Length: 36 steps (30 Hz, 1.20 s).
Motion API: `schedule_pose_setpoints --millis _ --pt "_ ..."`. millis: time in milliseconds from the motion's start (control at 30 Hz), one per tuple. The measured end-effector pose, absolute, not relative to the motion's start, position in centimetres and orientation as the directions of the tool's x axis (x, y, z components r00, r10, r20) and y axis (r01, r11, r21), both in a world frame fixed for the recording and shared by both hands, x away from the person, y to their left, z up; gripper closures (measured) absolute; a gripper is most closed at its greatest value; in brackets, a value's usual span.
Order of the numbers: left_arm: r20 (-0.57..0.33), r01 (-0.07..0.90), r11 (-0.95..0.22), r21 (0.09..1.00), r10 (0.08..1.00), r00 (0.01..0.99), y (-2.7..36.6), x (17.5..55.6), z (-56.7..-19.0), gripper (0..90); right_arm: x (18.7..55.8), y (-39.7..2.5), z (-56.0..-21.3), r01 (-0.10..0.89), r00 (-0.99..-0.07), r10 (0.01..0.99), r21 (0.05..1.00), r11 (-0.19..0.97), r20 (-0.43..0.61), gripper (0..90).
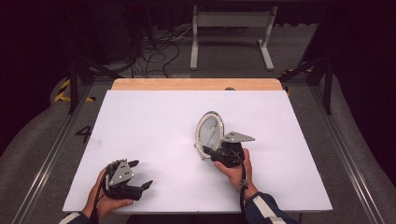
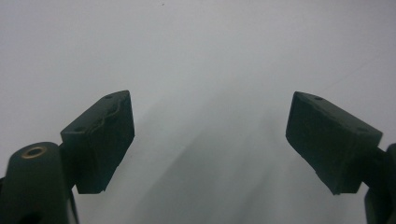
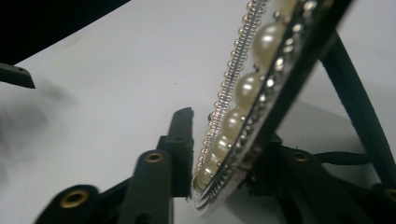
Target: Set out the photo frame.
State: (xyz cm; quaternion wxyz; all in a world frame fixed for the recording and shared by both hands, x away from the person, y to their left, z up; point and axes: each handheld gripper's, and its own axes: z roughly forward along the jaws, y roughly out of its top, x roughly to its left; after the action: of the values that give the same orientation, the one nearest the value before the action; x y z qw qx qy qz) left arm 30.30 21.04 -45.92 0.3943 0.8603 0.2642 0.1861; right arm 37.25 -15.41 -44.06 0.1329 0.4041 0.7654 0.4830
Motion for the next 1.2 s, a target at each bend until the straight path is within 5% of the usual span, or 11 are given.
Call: schedule_pose_setpoints --millis 167,533,967,1200 --pt "0.11 0.307 -0.552 0.775 0.597 0.795 20.9 30.3 -45.9 16.2 37.3 -14.7 -45.0 0.511 -0.607 0.768 0.841 0.179 0.206 63.9" --pt "0.101 0.314 -0.565 0.763 0.584 0.806 20.6 30.4 -46.0 16.4 37.6 -14.7 -45.4 0.546 -0.59 0.765 0.825 0.145 0.256 79.1" --pt "0.083 0.313 -0.611 0.727 0.531 0.843 19.0 31.4 -46.4 15.2 38.0 -15.8 -44.8 0.57 -0.646 0.716 0.791 0.223 0.265 79.9" --pt "0.067 0.294 -0.595 0.748 0.509 0.858 18.0 32.8 -46.0 15.0 37.1 -16.5 -44.7 0.536 -0.646 0.735 0.809 0.241 0.208 70.4"
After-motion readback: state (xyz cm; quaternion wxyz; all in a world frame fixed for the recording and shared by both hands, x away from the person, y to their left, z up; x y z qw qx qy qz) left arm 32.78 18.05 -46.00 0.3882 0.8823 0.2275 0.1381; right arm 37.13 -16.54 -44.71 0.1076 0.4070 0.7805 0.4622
